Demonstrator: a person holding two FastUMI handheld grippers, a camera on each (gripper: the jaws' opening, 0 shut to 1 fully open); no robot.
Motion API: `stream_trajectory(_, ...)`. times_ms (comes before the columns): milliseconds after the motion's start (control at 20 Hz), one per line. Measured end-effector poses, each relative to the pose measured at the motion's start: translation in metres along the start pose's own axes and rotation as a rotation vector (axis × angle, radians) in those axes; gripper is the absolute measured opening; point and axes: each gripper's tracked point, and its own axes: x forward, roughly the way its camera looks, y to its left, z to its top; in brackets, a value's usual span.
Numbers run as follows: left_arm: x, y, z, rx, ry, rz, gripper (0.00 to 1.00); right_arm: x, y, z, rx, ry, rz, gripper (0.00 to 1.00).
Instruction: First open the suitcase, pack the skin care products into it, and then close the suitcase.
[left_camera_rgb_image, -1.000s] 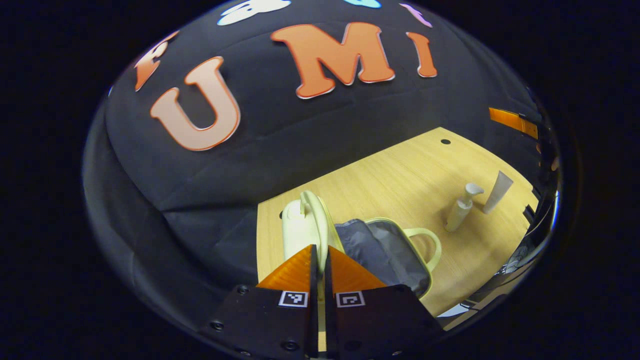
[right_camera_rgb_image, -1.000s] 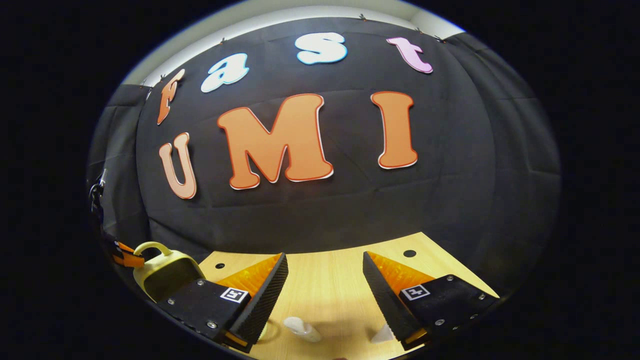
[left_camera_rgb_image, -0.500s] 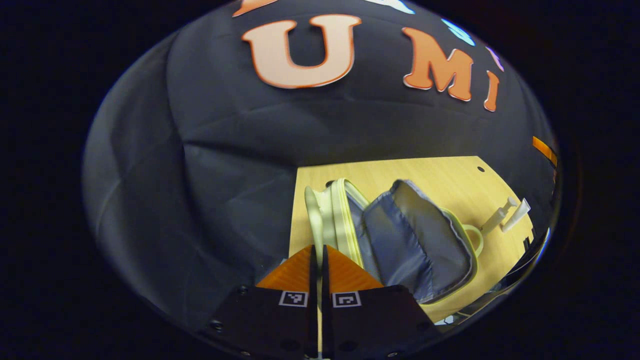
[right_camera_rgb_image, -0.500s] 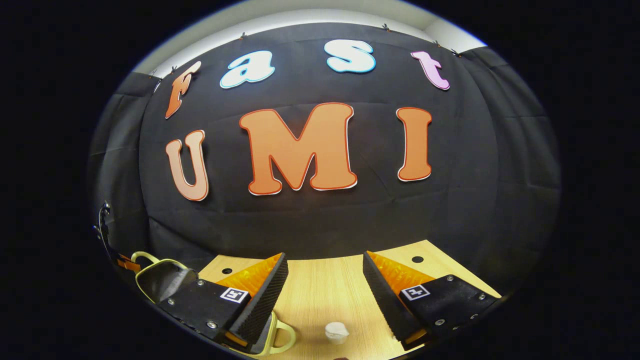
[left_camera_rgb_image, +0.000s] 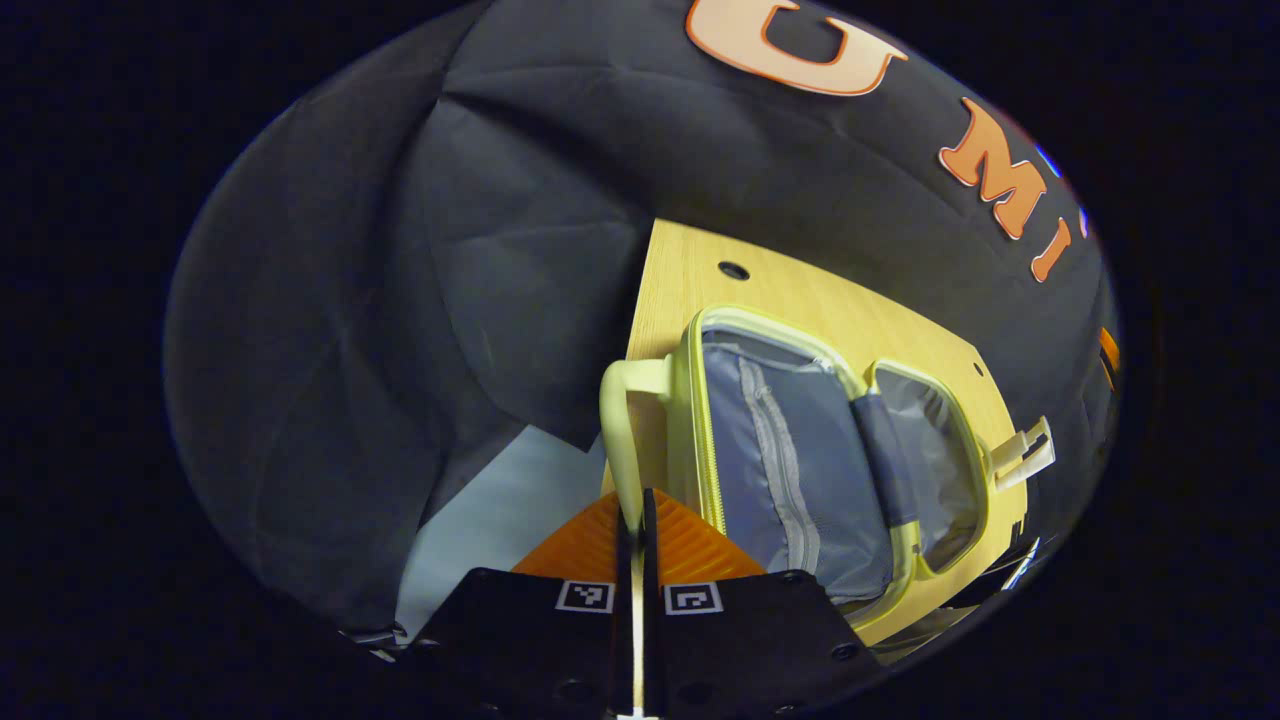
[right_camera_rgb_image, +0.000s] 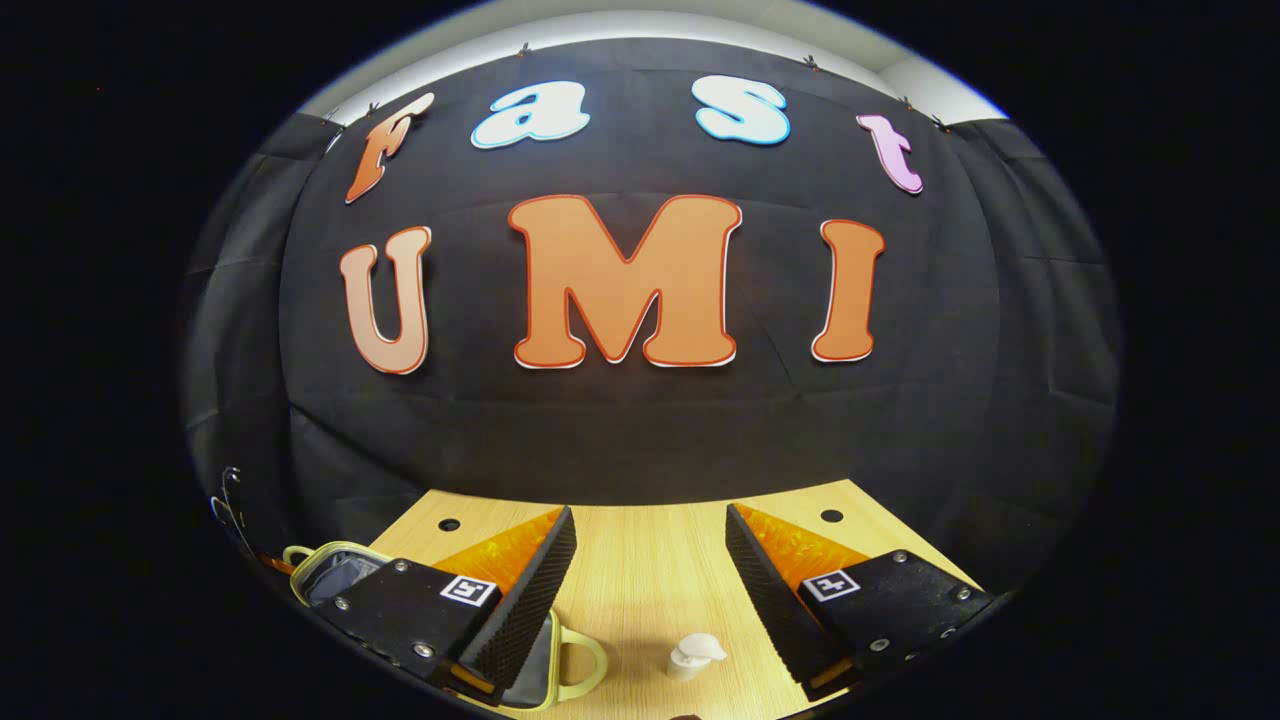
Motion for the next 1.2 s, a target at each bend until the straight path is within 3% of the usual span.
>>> stream_trajectory(200,0.02,0.015,-0.017,0.0,0.017,0.026,0.06,0.001,-0.006,-0.006,-0.002,0.027,-0.021,0.95)
stream_trajectory(350,0.016,0.029,-0.012,0.034,0.008,0.107,0.24,0.0,-0.014,-0.011,-0.02,0.033,-0.034,0.95)
stream_trajectory(400,0.016,0.033,-0.009,0.048,0.002,0.129,0.36,-0.001,-0.018,-0.014,-0.018,0.04,-0.038,0.95)
stream_trajectory(500,0.011,0.036,0.004,0.066,-0.04,0.177,0.36,-0.002,-0.025,-0.019,-0.009,0.051,-0.049,0.95)
stream_trajectory(650,-0.006,0.035,0.032,0.108,-0.141,0.268,0.85,-0.003,-0.038,-0.024,-0.002,0.056,-0.057,0.95)
stream_trajectory(800,-0.036,0.012,0.068,0.168,-0.261,0.342,0.89,-0.006,-0.054,-0.029,-0.01,0.061,-0.067,0.96)
stream_trajectory(1000,-0.091,-0.058,0.116,0.237,-0.441,0.38,0.9,-0.01,-0.079,-0.035,-0.028,0.057,-0.074,0.96)
stream_trajectory(1200,-0.117,-0.168,0.151,0.271,-0.624,0.324,0.9,-0.012,-0.111,-0.045,-0.039,0.058,-0.086,0.96)
